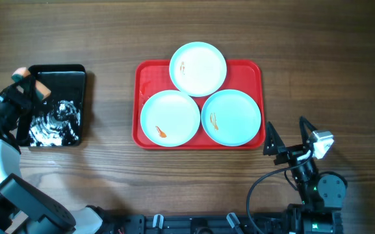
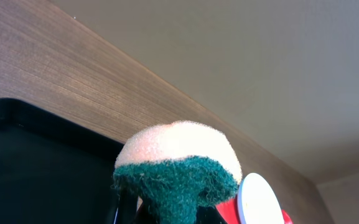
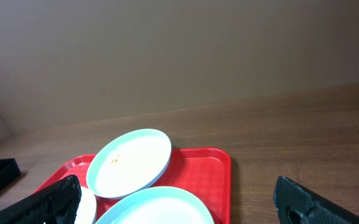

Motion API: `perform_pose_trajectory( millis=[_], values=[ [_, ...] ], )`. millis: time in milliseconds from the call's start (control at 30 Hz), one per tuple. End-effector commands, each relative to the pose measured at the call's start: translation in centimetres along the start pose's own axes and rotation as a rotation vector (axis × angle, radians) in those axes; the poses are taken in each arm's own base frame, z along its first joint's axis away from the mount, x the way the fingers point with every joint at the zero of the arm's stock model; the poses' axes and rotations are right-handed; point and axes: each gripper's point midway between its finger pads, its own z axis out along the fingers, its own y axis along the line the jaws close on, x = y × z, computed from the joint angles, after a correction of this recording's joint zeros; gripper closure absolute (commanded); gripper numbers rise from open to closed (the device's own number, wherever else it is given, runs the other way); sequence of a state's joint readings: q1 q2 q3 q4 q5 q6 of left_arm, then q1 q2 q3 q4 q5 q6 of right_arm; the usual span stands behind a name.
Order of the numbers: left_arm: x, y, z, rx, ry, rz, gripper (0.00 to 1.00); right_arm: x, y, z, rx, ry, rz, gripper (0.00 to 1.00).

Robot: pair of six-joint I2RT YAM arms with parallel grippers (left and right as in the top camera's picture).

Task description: Clean dirty plates on tray and stack at the side

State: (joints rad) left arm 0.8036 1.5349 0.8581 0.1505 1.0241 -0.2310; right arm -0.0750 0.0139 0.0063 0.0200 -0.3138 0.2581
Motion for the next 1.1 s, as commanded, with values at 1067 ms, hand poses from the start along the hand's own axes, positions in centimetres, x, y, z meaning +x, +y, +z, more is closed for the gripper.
perform_pose_trajectory(
  millis=[1067],
  values=[
    [0.1,-2.7,-0.9,0.134,0.053,-0.220,0.93,0.0,0.1,0.0,-0.005,-0.001,0.006,0.00]
  ],
)
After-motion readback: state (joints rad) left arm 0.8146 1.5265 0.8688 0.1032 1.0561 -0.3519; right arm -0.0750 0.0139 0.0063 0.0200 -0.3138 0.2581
